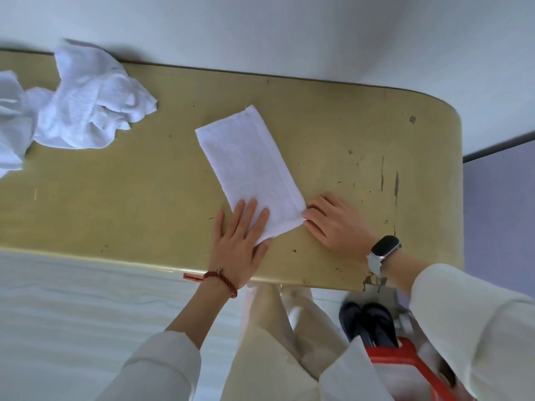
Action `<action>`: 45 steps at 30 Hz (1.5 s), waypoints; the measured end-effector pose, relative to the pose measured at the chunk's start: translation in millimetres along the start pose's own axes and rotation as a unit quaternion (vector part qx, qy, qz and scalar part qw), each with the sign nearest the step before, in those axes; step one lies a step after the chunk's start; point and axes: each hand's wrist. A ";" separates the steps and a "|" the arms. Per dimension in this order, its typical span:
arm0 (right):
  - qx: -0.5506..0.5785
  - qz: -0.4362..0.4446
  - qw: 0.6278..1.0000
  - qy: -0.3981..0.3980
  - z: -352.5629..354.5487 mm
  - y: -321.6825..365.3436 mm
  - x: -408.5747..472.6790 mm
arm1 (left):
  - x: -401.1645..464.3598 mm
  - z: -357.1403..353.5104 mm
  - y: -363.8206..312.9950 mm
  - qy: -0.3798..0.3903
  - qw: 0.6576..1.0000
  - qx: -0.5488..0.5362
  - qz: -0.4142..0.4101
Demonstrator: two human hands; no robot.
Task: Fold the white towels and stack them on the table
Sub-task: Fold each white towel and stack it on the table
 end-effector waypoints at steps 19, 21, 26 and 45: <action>-0.041 0.021 0.999 -0.024 -8.0 3.8 -3.2 | -17.7 2.4 -10.1 -0.166 0.980 -0.105 0.036; -0.047 0.031 0.998 -0.021 -10.0 4.6 5.6 | -19.7 1.3 -8.2 -0.162 0.981 -0.102 0.038; -0.050 0.059 0.997 -0.028 -3.7 7.7 19.6 | -13.0 5.4 -8.9 -0.143 0.985 -0.081 0.057; 0.037 0.098 0.993 -0.052 40.8 1.6 41.6 | 19.2 64.6 -1.7 -0.238 0.939 -0.238 0.066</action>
Point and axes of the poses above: each hand's wrist, its own x-axis towards the middle knuckle, its own z-axis out of the back of the hand, y = z × x, and after that the axes turned 2 degrees about z, right-handed
